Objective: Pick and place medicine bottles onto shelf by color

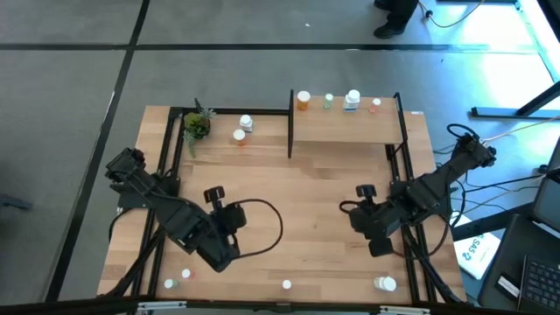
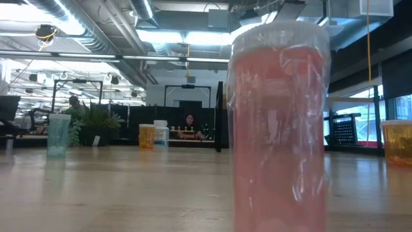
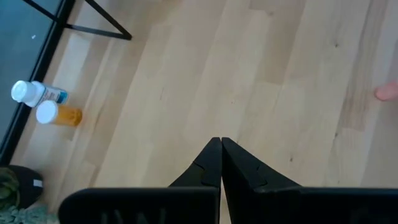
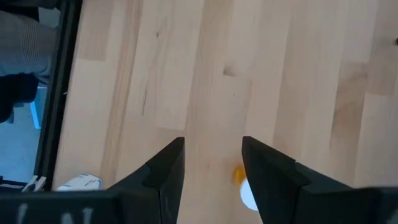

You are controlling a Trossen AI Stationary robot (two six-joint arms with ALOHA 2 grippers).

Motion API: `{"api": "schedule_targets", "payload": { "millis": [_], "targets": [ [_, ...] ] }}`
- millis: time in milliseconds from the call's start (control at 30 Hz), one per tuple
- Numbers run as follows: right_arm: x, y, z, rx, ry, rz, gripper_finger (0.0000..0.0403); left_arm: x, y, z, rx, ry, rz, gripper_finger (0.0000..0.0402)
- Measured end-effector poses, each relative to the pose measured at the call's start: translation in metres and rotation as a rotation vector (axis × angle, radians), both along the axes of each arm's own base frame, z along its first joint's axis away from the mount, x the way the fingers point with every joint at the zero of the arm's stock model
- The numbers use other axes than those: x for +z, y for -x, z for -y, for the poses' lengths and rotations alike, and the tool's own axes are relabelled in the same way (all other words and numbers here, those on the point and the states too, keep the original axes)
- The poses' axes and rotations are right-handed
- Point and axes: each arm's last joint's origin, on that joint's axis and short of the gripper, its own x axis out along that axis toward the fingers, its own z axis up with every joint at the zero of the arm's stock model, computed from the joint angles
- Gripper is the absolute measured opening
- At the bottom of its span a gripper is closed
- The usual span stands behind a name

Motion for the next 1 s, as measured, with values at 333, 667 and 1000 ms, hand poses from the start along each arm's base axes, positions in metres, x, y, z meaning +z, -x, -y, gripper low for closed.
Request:
{"api": "schedule_targets", "payload": {
  "millis": [333,667,1000],
  "targets": [
    [-0.002,-0.003,0.003,-0.058,-0.024,-0.022,0.0163,0.0,0.002,0.003,-0.015,-0.003,-0.001,0.0],
    [-0.002,-0.008,0.013,0.005,-0.072,-0.087,0.0157,0.0,0.003,0.003,-0.02,-0.013,-0.012,0.0],
    [-0.003,-0.006,0.012,0.053,-0.156,-0.155,0.0127,-0.001,0.001,-0.001,-0.008,-0.019,-0.02,0.0]
  ]
}}
